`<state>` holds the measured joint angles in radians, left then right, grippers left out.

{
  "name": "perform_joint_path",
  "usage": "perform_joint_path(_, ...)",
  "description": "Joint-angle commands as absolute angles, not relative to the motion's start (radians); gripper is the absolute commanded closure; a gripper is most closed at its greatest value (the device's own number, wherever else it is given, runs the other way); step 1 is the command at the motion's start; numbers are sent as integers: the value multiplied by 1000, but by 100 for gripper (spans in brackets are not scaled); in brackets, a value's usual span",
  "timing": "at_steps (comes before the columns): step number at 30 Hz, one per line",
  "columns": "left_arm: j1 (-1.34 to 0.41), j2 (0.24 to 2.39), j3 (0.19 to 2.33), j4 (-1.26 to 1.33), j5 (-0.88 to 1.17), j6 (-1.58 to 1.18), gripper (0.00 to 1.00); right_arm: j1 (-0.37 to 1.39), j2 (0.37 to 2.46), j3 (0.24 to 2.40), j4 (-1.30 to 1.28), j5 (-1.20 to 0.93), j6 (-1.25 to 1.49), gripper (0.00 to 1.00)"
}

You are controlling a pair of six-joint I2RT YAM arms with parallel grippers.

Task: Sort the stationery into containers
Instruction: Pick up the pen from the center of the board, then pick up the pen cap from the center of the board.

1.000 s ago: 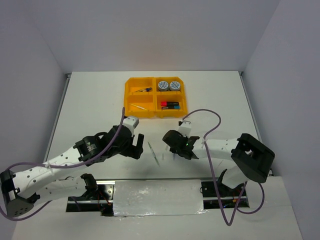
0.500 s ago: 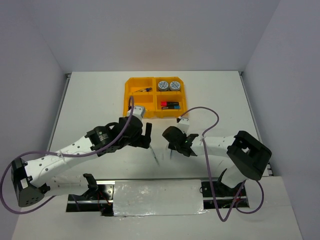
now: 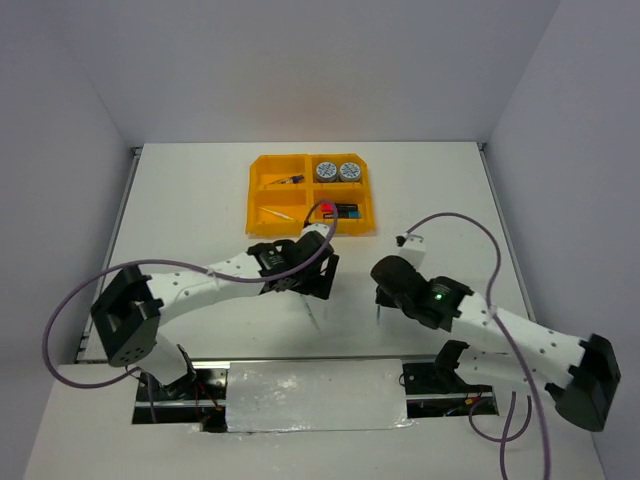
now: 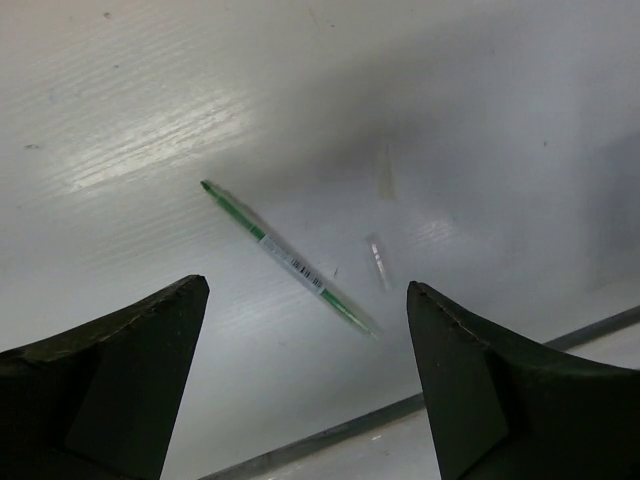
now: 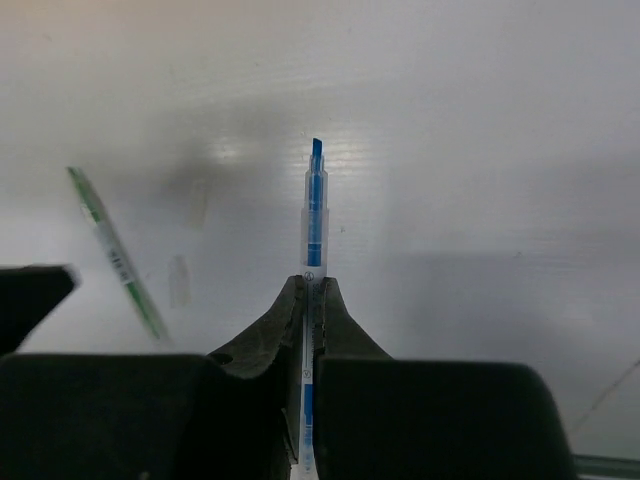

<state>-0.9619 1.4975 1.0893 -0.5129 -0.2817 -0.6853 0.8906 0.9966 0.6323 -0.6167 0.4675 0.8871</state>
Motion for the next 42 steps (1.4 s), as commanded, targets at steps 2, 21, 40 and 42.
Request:
perform_joint_path(2,-983,1609,1198,-440,-261,-672,11,885,798,706,-856,542,855,99)
perform_joint_path(21,-1035,1933,1405,-512,-308,-632,39,894,647,686,-850,436,804,99)
perform_joint_path(40,-1016,1968,1339,-453,-275,-629,47,899,652,686,-825,407,767,100)
perform_joint_path(42,-1014,1967,1327,-443,-273,-629,50,899,653,686,-824,407,765,100)
